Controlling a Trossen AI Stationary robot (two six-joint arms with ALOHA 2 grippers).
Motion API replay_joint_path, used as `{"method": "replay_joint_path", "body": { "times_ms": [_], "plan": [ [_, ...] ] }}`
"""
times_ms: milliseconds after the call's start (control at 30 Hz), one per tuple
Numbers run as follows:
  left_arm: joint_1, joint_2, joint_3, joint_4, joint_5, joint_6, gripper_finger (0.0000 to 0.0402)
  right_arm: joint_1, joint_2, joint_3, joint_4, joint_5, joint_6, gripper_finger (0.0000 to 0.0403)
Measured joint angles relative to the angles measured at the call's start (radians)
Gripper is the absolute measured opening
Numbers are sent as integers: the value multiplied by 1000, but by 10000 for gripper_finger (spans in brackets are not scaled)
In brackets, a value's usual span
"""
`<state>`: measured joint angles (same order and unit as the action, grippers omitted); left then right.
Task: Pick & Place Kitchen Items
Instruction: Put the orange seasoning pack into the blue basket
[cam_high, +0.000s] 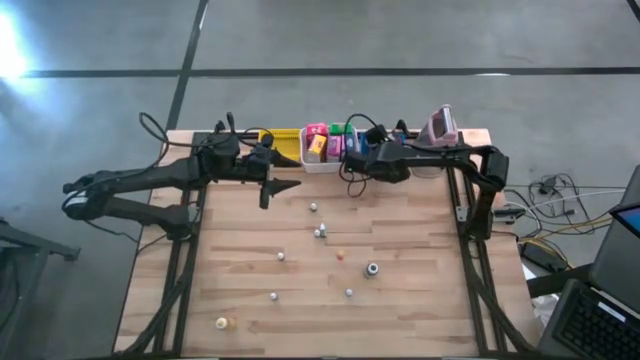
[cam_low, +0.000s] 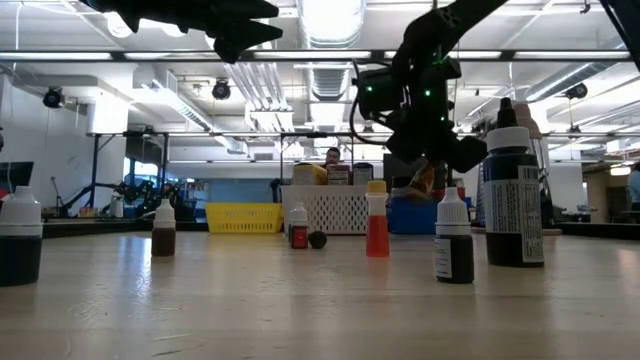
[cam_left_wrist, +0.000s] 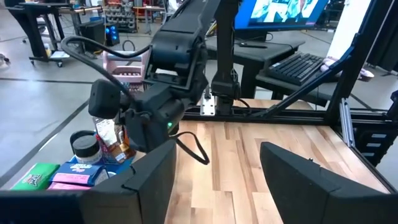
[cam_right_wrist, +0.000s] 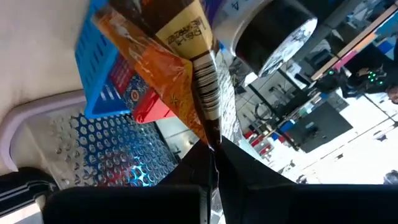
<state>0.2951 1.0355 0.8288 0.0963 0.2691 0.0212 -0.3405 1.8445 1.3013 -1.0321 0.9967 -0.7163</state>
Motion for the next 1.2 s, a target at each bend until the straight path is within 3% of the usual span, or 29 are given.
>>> {"method": "replay_joint_path", "body": {
  "times_ms": [567,1200],
  "plan": [
    [0,0,0,-1,0,2,238,-56,21,0,83,78,-105,7],
    [0,1,0,-1,0,1,238,-89,23,-4,140,61,-253,7]
  ]
}}
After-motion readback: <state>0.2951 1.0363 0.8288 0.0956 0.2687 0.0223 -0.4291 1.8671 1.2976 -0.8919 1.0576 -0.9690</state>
